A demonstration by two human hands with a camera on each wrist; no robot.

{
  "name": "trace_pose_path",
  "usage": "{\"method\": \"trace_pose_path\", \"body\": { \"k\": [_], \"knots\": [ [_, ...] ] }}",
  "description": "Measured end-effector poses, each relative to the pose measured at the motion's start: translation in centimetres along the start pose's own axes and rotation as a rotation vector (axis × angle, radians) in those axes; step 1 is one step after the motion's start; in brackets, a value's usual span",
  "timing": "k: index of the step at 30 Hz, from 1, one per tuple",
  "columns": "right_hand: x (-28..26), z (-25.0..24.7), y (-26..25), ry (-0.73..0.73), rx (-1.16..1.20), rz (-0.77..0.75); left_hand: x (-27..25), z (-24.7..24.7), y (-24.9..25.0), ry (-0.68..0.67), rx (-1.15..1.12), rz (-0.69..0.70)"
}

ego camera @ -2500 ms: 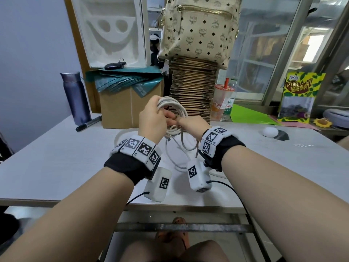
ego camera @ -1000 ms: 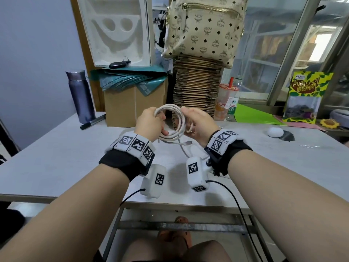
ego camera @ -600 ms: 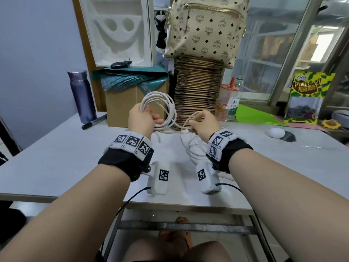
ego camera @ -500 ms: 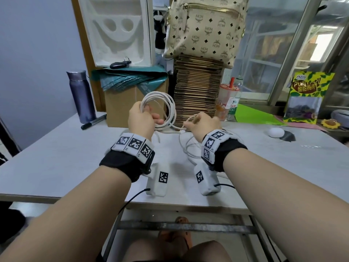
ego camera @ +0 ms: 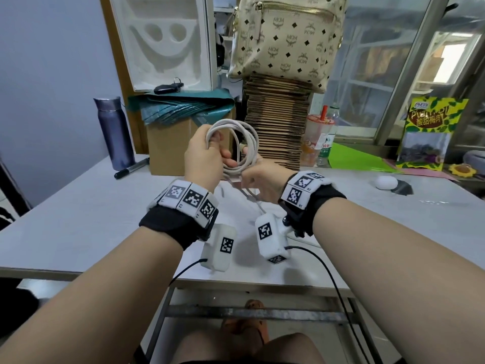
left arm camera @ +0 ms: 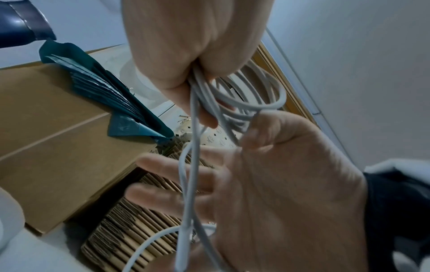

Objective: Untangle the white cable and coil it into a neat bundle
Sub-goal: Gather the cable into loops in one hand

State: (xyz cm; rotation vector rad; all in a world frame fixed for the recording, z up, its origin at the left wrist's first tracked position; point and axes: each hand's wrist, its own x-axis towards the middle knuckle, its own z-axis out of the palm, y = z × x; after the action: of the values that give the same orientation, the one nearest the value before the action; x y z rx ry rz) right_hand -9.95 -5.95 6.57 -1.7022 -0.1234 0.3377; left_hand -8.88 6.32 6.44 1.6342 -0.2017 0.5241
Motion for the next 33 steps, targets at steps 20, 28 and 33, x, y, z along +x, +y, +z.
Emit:
{"method": "trace_pose_path", "body": {
  "k": [20,28,33],
  "knots": [
    [0.3,-1.6,0.9,0.156,0.291,0.234,0.7,0.2,0.6,0.177,-0.104,-0.069],
    [0.4,0.0,-0.1,0.0,0.25,-0.032,0.5,0.6,-0.2,0.194,-0.09,-0.183],
    [1.2,0.0,0.1,0.143,0.191,-0.085,0.5,0.9,-1.4,0.094,0.135,-0.254]
  ]
}}
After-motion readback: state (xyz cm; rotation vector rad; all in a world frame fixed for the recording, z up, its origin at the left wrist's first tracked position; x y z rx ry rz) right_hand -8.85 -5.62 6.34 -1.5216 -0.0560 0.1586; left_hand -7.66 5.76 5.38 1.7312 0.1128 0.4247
